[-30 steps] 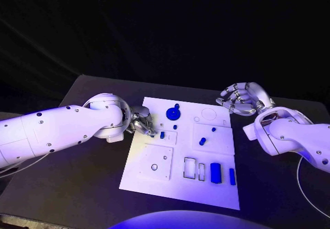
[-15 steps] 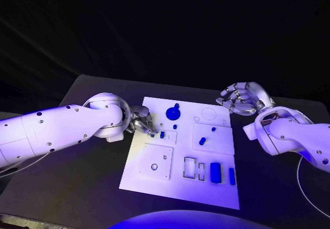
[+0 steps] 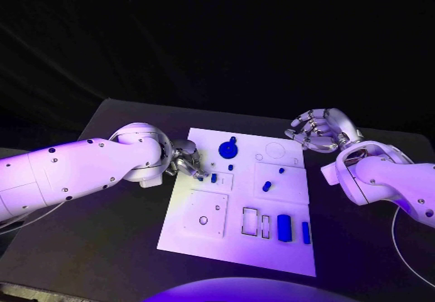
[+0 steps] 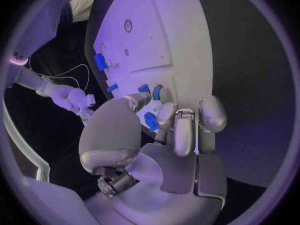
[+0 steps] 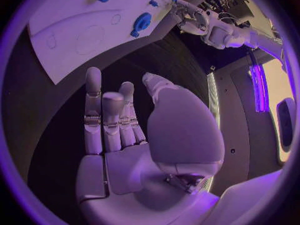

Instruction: Assemble the parts on the task board

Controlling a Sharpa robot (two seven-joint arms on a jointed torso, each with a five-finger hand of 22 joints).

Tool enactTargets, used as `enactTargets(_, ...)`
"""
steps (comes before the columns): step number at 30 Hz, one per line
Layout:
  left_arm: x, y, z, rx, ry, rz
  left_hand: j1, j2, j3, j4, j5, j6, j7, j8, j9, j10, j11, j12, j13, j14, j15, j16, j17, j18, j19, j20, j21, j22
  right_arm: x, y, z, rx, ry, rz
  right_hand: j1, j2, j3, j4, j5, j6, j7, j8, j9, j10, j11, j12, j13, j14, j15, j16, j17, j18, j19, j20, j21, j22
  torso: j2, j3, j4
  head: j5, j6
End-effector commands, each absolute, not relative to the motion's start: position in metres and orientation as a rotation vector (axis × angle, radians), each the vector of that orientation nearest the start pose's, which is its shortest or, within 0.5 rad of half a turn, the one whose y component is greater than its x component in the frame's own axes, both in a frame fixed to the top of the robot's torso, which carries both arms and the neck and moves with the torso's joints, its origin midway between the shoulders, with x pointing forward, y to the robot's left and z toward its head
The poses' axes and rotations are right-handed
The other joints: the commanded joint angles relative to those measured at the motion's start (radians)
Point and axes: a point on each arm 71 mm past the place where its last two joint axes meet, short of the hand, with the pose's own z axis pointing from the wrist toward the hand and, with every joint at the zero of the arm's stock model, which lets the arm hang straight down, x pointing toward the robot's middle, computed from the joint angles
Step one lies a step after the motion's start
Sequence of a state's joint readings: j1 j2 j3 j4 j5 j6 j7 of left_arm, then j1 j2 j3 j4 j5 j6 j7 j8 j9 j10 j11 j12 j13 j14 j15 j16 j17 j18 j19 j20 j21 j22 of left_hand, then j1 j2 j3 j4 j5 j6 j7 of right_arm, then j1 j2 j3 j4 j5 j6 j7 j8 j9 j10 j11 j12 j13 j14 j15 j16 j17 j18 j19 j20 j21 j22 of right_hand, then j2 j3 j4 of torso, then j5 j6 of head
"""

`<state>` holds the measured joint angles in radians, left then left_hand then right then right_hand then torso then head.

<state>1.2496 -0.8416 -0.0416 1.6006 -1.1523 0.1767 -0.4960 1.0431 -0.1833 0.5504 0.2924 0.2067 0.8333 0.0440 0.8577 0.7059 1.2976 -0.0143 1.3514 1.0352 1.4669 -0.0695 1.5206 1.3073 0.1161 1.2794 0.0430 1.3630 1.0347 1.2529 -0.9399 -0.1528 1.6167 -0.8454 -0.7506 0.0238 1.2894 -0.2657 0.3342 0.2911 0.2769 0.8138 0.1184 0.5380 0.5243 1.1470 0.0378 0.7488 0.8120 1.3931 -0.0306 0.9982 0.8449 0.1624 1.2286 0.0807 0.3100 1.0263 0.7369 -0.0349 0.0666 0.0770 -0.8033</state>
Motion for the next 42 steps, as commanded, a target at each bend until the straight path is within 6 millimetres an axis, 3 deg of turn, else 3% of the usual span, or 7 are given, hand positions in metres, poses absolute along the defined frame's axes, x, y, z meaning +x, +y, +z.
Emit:
enactTargets(1, 0.467, 0.190, -0.199, -0.001, 2.304, -0.452, -0.011, 0.002, -0.006, -0.001, 0.006, 0.004, 0.003, -0.003, -0.001, 0.004, -0.006, 0.004, 0.001, 0.072, -0.005, 0.004, 0.136, -0.013, 0.004, -0.005, 0.000, 0.001, 0.468, -0.243, -0.177, 0.496, 1.438, 0.828, -0.009, 0.001, 0.003, 0.000, 0.000, -0.006, -0.001, 0.005, -0.001, -0.007, -0.002, 0.004, -0.001, 0.001, -0.001, -0.004, 0.001, 0.020, 0.008, -0.002, -0.003, -0.001, 0.000, -0.0005, 0.0003, 0.000, 0.000)
enactTargets(12, 0.468, 0.190, -0.198, -0.017, 2.295, -0.458, 0.036, 0.038, -0.008, -0.006, 0.007, 0.007, -0.003, 0.006, 0.002, 0.006, -0.012, 0.005, 0.003, 0.072, -0.010, 0.004, 0.136, -0.013, 0.005, -0.008, -0.001, 0.002, 0.468, -0.243, -0.177, 0.496, 1.438, 0.828, -0.009, 0.001, 0.003, 0.000, 0.000, -0.006, -0.001, 0.005, -0.001, -0.007, -0.002, 0.004, -0.001, 0.001, -0.001, -0.004, 0.001, 0.020, 0.008, -0.002, -0.003, -0.001, 0.000, -0.0005, 0.0002, 0.001, 0.001)
enactTargets(25, 0.468, 0.190, -0.198, -0.024, 2.293, -0.464, 0.047, 0.041, -0.013, -0.003, 0.005, 0.006, -0.003, 0.010, 0.004, 0.006, -0.012, 0.006, 0.003, 0.072, -0.010, 0.004, 0.136, -0.013, 0.005, -0.009, -0.001, 0.003, 0.468, -0.243, -0.177, 0.497, 1.438, 0.828, -0.009, 0.001, 0.003, 0.000, 0.000, -0.006, -0.001, 0.005, -0.001, -0.007, -0.002, 0.004, -0.001, 0.001, -0.001, -0.004, 0.001, 0.020, 0.008, -0.002, -0.003, -0.001, 0.000, -0.0002, -0.0004, 0.000, 0.001)
enactTargets(28, 0.468, 0.191, -0.198, -0.034, 2.289, -0.466, 0.029, 0.042, -0.031, 0.002, 0.005, 0.005, -0.001, 0.012, 0.005, 0.006, -0.011, 0.005, 0.002, 0.072, -0.009, 0.004, 0.136, -0.014, 0.005, -0.009, -0.001, 0.003, 0.468, -0.243, -0.177, 0.497, 1.438, 0.828, -0.013, 0.002, 0.002, 0.000, 0.000, -0.006, -0.001, 0.006, -0.001, -0.006, -0.002, 0.006, -0.002, 0.002, -0.001, -0.005, 0.003, 0.020, 0.009, -0.002, -0.005, -0.003, -0.001, -0.0005, -0.0007, 0.001, 0.002)
enactTargets(36, 0.470, 0.199, -0.188, -0.176, 2.227, -0.537, -0.107, 0.030, -0.132, 0.003, -0.015, 0.001, -0.001, 0.010, 0.001, -0.001, -0.010, 0.000, -0.009, 0.072, -0.010, 0.004, 0.136, -0.013, 0.005, -0.009, -0.004, 0.000, 0.468, -0.243, -0.177, 0.496, 1.437, 0.828, -0.013, 0.002, 0.002, 0.000, 0.000, -0.006, -0.001, 0.006, -0.001, -0.006, -0.002, 0.006, -0.002, 0.002, -0.001, -0.005, 0.003, 0.020, 0.009, -0.002, -0.005, -0.003, 0.000, -0.0012, -0.0002, -0.005, 0.010)
enactTargets(39, 0.474, 0.202, -0.182, -0.251, 2.170, -0.588, -0.121, 0.026, -0.148, 0.002, -0.023, -0.009, 0.001, 0.008, 0.002, -0.020, -0.009, -0.013, -0.039, 0.070, -0.010, 0.001, 0.128, -0.007, -0.012, -0.009, -0.017, -0.029, 0.468, -0.244, -0.177, 0.496, 1.436, 0.826, -0.013, 0.002, 0.002, 0.000, 0.000, -0.006, -0.001, 0.006, -0.001, -0.006, -0.002, 0.006, -0.002, 0.002, -0.001, -0.005, 0.003, 0.020, 0.009, -0.002, -0.005, -0.003, 0.000, -0.0011, -0.0005, -0.009, 0.013)
enactTargets(42, 0.478, 0.203, -0.174, -0.315, 2.077, -0.673, -0.110, 0.024, -0.170, 0.001, -0.019, -0.069, 0.023, -0.008, -0.003, -0.116, 0.011, -0.075, -0.164, 0.051, 0.007, -0.018, 0.083, 0.015, -0.089, 0.002, -0.085, -0.158, 0.469, -0.244, -0.177, 0.496, 1.435, 0.825, -0.013, 0.002, 0.002, 0.000, 0.000, -0.006, -0.001, 0.006, -0.001, -0.006, -0.002, 0.006, -0.002, 0.002, -0.001, -0.005, 0.003, 0.020, 0.009, -0.002, -0.005, -0.003, 0.000, -0.0008, -0.0005, -0.014, 0.016)
